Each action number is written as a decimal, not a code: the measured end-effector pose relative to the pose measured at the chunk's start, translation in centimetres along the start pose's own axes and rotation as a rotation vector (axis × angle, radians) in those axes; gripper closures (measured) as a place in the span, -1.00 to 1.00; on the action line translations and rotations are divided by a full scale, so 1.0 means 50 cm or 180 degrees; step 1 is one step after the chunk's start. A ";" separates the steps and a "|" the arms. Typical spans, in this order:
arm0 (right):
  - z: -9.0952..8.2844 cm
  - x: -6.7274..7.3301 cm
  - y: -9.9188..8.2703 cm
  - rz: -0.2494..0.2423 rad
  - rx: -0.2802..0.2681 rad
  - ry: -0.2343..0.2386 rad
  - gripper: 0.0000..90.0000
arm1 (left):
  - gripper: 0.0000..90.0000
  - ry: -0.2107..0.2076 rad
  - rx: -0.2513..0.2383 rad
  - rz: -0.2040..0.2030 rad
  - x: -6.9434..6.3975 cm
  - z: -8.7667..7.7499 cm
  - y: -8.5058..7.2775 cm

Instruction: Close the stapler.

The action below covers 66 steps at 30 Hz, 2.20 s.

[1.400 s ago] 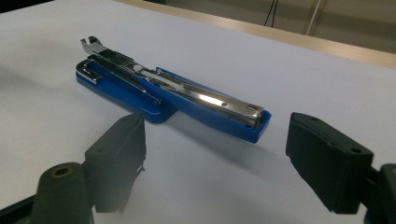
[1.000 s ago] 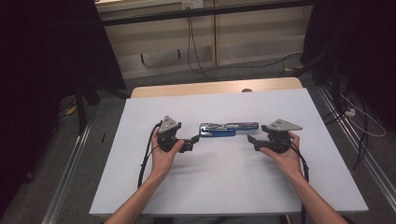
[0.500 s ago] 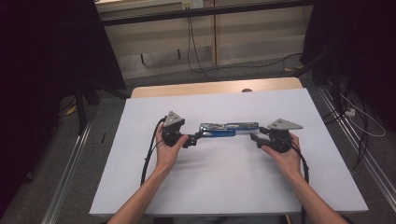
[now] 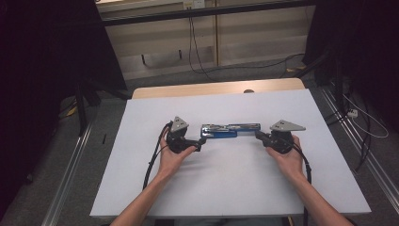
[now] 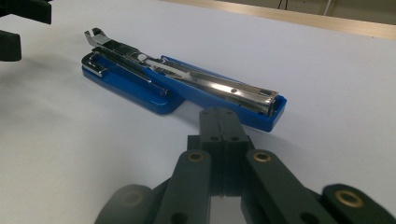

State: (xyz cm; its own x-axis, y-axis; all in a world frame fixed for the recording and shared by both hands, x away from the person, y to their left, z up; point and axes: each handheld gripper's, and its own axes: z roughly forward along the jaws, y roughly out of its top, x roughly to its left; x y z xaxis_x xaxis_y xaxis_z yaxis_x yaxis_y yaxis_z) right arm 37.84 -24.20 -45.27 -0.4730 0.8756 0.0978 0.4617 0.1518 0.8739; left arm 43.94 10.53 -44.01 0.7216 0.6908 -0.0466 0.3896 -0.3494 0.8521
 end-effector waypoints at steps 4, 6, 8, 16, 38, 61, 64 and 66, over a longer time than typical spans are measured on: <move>0.002 0.000 -0.001 -0.0035 0.0044 0.0021 1.00 | -0.82 0.0029 0.0022 -0.0007 -0.002 0.001 0.000; 0.003 0.001 -0.001 -0.0045 0.0043 0.0019 1.00 | -0.66 0.0080 -0.0001 0.0057 -0.006 0.001 0.002; 0.004 0.002 -0.001 -0.0060 0.0051 0.0006 1.00 | -0.59 0.0076 -0.0046 0.0082 -0.007 0.001 0.005; 0.006 -0.003 -0.003 -0.0072 0.0077 -0.0023 1.00 | -0.04 0.0005 -0.0123 -0.0172 -0.009 0.010 0.021; 0.010 -0.002 -0.002 -0.0151 0.0131 0.0021 1.00 | 1.00 -0.0172 0.0207 0.0003 -0.013 0.059 0.041; 0.012 -0.004 -0.001 -0.0098 0.0222 0.0011 1.00 | 1.00 -0.0207 0.0387 0.0022 -0.011 0.076 0.028; 0.014 -0.006 0.002 -0.0087 0.0260 -0.0001 1.00 | 1.00 -0.0222 0.0378 0.0005 -0.012 0.076 0.027; 0.016 -0.008 0.006 -0.0109 0.0294 -0.0005 1.00 | 1.00 -0.0203 0.0395 0.0055 -0.013 0.077 0.029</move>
State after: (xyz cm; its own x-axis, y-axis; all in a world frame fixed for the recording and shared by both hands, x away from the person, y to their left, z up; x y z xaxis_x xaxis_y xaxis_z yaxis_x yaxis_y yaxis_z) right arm 38.76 -24.14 -45.41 -0.4885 0.8699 0.0679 0.5126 0.2231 0.8291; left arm 46.24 7.17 -44.75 0.7622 0.6437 -0.0688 0.4417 -0.4394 0.7822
